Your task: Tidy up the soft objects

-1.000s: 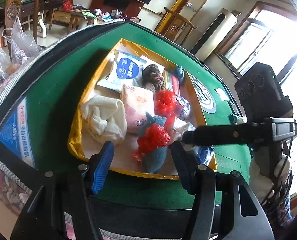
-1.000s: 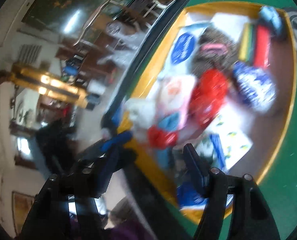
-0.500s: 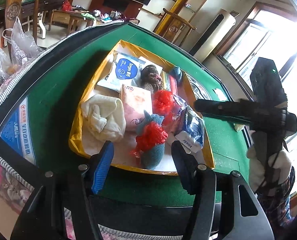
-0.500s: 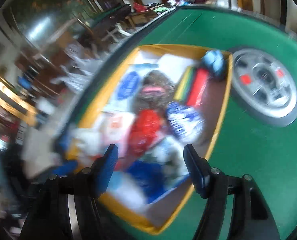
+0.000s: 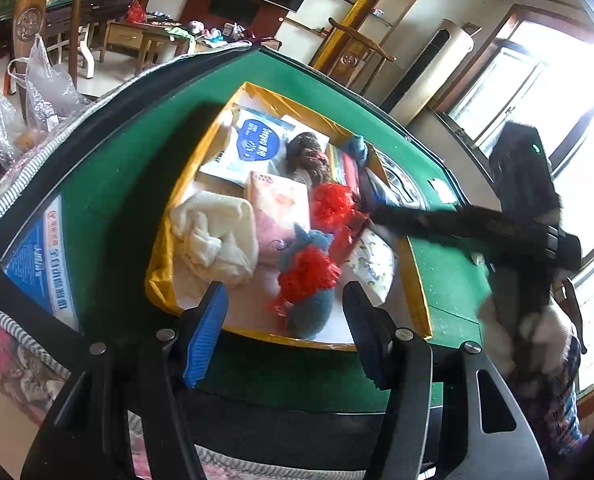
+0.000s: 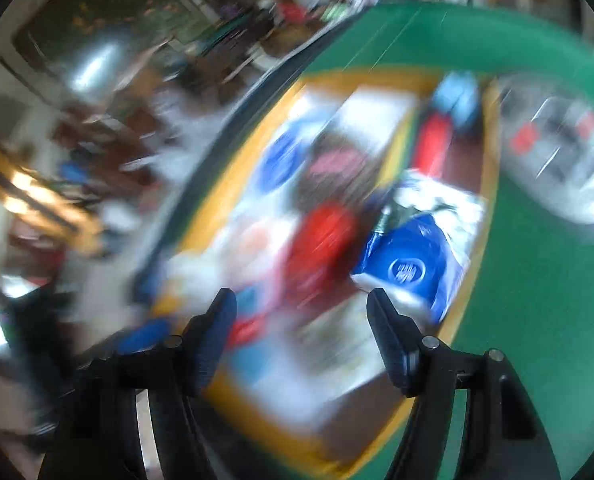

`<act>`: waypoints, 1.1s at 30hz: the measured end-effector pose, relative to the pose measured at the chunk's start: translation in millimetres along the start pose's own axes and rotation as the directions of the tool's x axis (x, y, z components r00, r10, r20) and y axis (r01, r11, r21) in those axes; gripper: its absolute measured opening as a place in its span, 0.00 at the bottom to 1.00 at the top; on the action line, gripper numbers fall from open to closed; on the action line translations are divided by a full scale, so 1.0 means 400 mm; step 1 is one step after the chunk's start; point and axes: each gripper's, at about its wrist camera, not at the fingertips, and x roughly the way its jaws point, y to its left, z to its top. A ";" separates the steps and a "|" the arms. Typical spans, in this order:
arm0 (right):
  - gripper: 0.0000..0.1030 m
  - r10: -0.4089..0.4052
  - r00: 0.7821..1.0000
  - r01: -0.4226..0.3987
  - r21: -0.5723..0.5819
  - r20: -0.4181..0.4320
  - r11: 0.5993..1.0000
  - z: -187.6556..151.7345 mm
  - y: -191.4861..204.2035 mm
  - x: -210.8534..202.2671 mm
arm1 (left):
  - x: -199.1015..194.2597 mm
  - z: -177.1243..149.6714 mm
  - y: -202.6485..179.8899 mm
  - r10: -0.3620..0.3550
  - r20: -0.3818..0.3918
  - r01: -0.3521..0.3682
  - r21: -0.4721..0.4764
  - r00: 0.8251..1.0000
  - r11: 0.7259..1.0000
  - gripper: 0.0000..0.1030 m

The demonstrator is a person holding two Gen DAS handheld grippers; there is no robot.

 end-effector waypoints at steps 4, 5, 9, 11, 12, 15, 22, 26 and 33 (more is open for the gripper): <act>0.61 0.045 0.999 -0.045 0.008 -0.028 0.999 0.001 -0.005 0.002 | 0.000 0.001 -0.006 -0.009 -0.006 0.009 0.005 1.000 1.000 0.57; 0.61 0.053 0.998 -0.053 0.000 -0.031 0.999 -0.003 -0.003 0.000 | 0.001 0.001 -0.007 -0.008 -0.006 0.008 0.003 1.000 1.000 0.57; 0.61 -0.078 0.996 0.077 -0.039 -0.050 0.996 -0.008 -0.001 0.033 | 0.012 0.003 -0.014 -0.009 -0.011 0.009 0.000 1.000 1.000 0.57; 0.61 -0.091 0.993 0.090 -0.026 -0.071 0.996 -0.003 -0.010 0.057 | 0.014 0.001 -0.020 -0.017 -0.018 0.017 0.008 1.000 1.000 0.57; 0.62 -0.073 0.995 0.072 -0.020 -0.073 0.997 -0.003 -0.014 0.061 | 0.015 0.000 -0.024 -0.019 -0.020 0.019 0.014 1.000 1.000 0.57; 0.66 0.060 0.992 -0.059 0.014 -0.114 0.998 -0.011 -0.011 0.059 | 0.009 -0.001 -0.028 -0.022 -0.019 0.022 0.019 1.000 1.000 0.57; 0.66 0.003 0.999 -0.003 -0.015 0.044 1.000 0.037 -0.029 -0.061 | 0.009 0.003 -0.012 -0.024 -0.009 0.024 -0.001 1.000 1.000 0.57; 0.68 -0.091 0.986 0.084 0.056 0.137 0.995 0.126 -0.084 -0.056 | 0.014 -0.001 -0.012 -0.036 -0.013 0.036 -0.009 0.999 0.999 0.57; 0.71 -0.036 0.999 0.039 0.073 -0.041 0.997 0.183 -0.115 0.093 | 0.002 -0.004 -0.011 -0.040 -0.015 0.040 -0.009 0.999 0.999 0.57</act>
